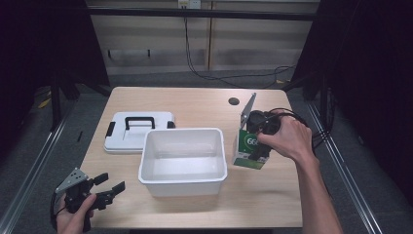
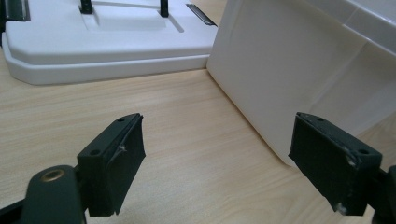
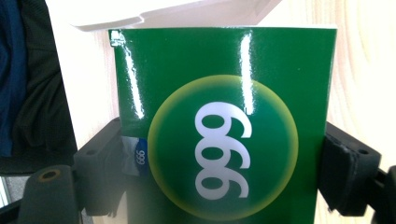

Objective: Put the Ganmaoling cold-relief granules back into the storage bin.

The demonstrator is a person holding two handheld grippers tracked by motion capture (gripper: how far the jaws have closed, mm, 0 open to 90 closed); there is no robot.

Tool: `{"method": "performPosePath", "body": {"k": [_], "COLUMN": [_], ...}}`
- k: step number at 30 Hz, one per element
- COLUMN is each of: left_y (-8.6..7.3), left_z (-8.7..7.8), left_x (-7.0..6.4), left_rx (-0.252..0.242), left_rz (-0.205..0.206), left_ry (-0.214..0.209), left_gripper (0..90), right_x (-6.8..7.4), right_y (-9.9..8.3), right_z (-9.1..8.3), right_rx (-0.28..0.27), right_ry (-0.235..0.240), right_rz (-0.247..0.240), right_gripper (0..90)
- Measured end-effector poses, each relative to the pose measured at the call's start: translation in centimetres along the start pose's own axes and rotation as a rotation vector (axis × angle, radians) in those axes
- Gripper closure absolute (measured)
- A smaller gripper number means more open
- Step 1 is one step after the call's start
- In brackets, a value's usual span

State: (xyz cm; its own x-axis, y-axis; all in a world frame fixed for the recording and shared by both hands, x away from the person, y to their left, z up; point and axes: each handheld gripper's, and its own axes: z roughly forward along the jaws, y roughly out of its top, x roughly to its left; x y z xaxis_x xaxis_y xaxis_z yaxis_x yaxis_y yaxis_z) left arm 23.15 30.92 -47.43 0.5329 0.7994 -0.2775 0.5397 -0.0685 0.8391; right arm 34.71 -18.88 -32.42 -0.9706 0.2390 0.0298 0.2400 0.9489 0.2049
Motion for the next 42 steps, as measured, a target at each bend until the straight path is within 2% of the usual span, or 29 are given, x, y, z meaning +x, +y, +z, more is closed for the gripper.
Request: {"method": "performPosePath", "body": {"k": [6, 8, 9, 16, 20, 26, 31, 35, 38, 42], "left_y": [0.0, 0.0, 0.0, 0.0, -0.1, -0.1, -0.1, -0.1, -0.1, -0.1], "left_z": [0.0, 0.0, 0.0, 0.0, 0.0, 0.0, 0.0, 0.0, 0.0, 0.0], "left_x": [0.0, 0.0, 0.0, 0.0, 0.1, 0.0, 0.1, 0.0, 0.1, 0.1], "left_rx": [-0.001, -0.001, -0.004, 0.002, 0.001, 0.003, 0.002, 0.003, 0.003, 0.004], "left_rz": [-0.006, -0.003, -0.006, -0.004, -0.017, -0.011, -0.013, -0.01, -0.014, -0.014], "left_ry": [-0.001, -0.003, -0.002, -0.001, -0.01, -0.006, -0.004, -0.004, -0.002, -0.006], "left_gripper": [17.4, 17.4, 17.4, 17.5, 17.4, 17.4, 17.4, 17.4, 17.4, 17.4], "right_x": [0.1, 0.1, 0.1, 0.2, 0.3, 0.5, 0.6, 0.9, 1.1, 1.1], "right_y": [0.9, 1.1, 1.2, 1.8, 2.3, 3.0, 3.8, 4.7, 5.4, 6.6], "right_z": [-0.6, -0.8, -0.8, -2.1, -2.7, -3.4, -4.4, -5.1, -5.2, -4.5], "right_rx": [0.017, 0.023, 0.018, 0.008, 0.008, -0.005, -0.018, -0.025, -0.019, -0.001], "right_ry": [-0.002, -0.002, -0.001, 0.006, -0.003, -0.007, -0.019, -0.01, -0.003, -0.001], "right_rz": [-0.024, -0.016, -0.029, -0.027, -0.032, -0.038, -0.058, -0.078, -0.077, -0.102], "right_gripper": [16.2, 16.2, 16.2, 16.2, 16.2, 16.2, 16.2, 16.2, 16.2, 16.1]}}
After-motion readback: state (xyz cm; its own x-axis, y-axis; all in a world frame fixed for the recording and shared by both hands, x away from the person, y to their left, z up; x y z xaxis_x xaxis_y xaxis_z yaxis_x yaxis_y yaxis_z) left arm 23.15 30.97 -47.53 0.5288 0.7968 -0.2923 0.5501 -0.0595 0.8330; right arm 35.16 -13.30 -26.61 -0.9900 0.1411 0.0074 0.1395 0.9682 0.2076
